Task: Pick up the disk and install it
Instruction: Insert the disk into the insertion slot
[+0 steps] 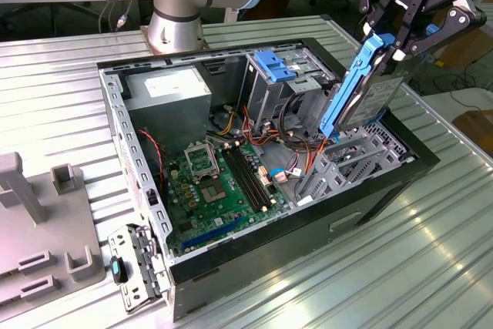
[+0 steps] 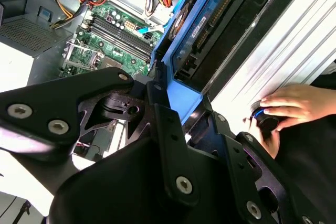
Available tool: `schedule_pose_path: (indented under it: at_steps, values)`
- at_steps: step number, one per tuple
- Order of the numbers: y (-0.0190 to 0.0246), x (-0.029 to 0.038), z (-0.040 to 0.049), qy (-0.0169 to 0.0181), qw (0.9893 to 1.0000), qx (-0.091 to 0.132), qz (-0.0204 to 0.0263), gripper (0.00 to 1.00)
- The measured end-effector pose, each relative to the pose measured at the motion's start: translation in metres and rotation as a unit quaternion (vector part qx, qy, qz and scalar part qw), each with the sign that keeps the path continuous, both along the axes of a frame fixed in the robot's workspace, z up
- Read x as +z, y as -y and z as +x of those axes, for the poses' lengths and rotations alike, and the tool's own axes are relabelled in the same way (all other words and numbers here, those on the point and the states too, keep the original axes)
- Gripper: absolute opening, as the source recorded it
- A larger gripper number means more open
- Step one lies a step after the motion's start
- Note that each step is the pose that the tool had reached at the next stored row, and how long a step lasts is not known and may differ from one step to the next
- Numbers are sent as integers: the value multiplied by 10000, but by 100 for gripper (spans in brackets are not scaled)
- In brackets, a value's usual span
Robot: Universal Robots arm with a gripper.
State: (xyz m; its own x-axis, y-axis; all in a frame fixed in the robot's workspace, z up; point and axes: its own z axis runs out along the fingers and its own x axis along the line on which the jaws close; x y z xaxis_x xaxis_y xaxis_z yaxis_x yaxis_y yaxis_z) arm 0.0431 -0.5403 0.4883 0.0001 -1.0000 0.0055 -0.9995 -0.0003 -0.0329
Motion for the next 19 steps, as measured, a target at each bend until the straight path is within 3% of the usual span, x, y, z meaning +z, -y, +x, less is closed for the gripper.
schedule_pose_path:
  at_steps: [10,12,13,14,19]
  values:
    - [19,-31,2,0,10000,0,6,37]
    - [50,-55,6,0,10000,1,5,37]
    - [96,-80,11,0,10000,0,9,37]
    - [168,-107,21,0,10000,0,10,37]
    - [201,-158,76,0,10000,-2,12,37]
